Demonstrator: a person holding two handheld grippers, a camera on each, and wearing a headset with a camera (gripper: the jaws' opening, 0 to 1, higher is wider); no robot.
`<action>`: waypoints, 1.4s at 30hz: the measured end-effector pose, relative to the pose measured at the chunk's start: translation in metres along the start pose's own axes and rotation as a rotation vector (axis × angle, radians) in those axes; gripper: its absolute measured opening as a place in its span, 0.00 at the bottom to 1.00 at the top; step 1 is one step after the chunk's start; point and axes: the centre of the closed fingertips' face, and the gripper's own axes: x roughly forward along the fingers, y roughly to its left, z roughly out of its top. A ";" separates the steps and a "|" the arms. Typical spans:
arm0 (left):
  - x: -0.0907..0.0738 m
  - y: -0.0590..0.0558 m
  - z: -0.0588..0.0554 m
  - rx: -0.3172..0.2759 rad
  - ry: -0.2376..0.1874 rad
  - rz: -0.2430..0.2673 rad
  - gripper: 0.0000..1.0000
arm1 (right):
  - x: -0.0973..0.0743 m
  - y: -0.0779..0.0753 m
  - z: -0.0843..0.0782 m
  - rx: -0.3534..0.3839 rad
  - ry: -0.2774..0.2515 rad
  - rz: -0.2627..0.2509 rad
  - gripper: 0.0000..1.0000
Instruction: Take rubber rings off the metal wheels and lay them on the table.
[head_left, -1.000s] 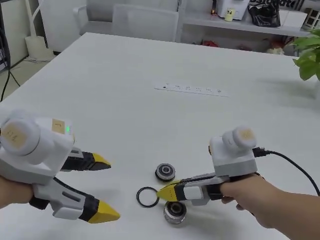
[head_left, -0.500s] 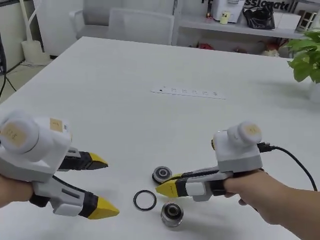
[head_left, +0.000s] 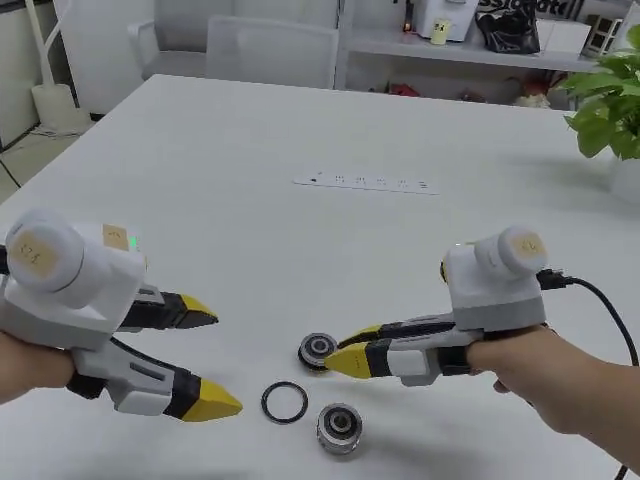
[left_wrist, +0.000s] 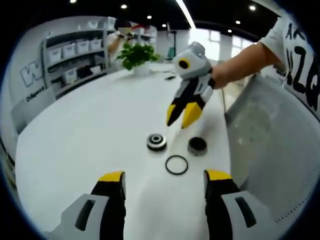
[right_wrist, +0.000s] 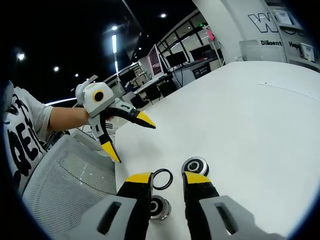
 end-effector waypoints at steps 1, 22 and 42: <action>0.001 0.001 0.001 0.000 0.000 0.000 0.64 | -0.001 -0.002 0.001 -0.005 -0.004 -0.006 0.21; 0.024 0.023 0.014 0.016 0.005 0.004 0.64 | -0.010 -0.034 0.006 -0.139 -0.023 -0.108 0.31; 0.048 0.024 0.018 0.010 0.008 -0.033 0.58 | 0.003 -0.042 -0.009 -0.213 0.036 -0.101 0.29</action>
